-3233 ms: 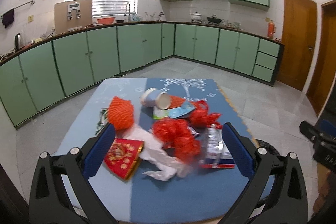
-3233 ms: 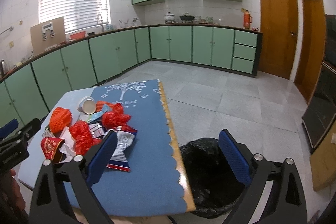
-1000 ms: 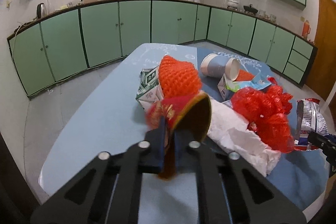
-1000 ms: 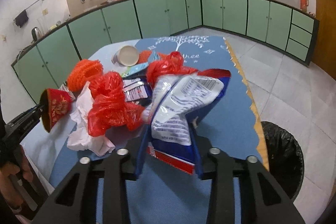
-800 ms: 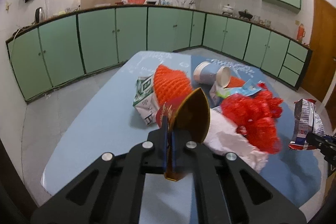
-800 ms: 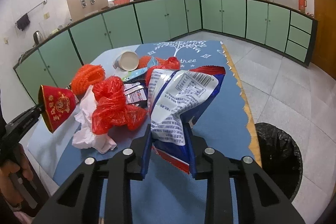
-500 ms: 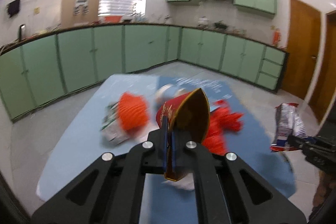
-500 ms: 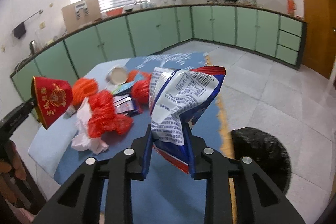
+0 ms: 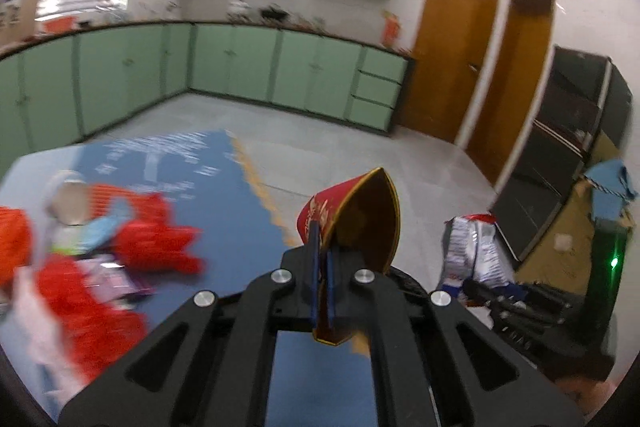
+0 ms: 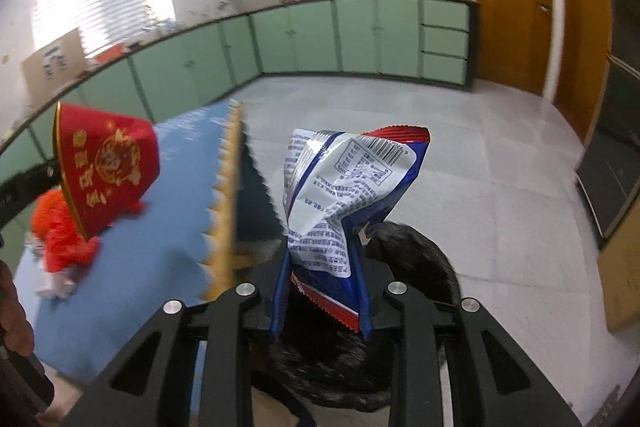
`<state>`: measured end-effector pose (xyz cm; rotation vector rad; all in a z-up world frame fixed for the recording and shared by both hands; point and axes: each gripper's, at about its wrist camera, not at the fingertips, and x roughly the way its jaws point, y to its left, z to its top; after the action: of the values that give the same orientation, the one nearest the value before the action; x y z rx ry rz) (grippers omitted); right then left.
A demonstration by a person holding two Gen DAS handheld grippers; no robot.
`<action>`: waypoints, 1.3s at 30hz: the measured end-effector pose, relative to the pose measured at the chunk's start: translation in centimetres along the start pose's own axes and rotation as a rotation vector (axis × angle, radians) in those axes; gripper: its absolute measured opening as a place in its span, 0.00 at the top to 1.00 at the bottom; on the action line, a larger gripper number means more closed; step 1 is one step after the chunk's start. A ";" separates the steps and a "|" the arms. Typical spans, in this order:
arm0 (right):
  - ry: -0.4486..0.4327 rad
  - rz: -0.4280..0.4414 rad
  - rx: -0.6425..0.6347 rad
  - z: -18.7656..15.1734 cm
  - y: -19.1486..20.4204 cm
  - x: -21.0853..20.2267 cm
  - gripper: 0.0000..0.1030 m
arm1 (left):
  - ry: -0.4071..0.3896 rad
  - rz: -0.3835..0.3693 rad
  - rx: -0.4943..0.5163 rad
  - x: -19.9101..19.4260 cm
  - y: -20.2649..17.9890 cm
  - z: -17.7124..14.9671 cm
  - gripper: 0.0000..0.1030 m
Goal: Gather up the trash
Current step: 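Carry both items over the black bin and open both tools to drop them, then grasp the red plastic bag with the right tool while the left tool grasps the white tissue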
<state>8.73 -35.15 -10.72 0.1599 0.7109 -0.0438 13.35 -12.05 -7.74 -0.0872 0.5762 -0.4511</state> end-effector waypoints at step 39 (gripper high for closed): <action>-0.084 0.352 -0.157 2.0 16.4 0.1 0.14 | -0.048 0.536 -0.072 -12.5 13.9 -4.4 0.34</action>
<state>11.59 -19.31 -7.17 0.1299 0.5919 0.3398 7.02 6.10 -7.87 -0.0103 0.5432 0.0929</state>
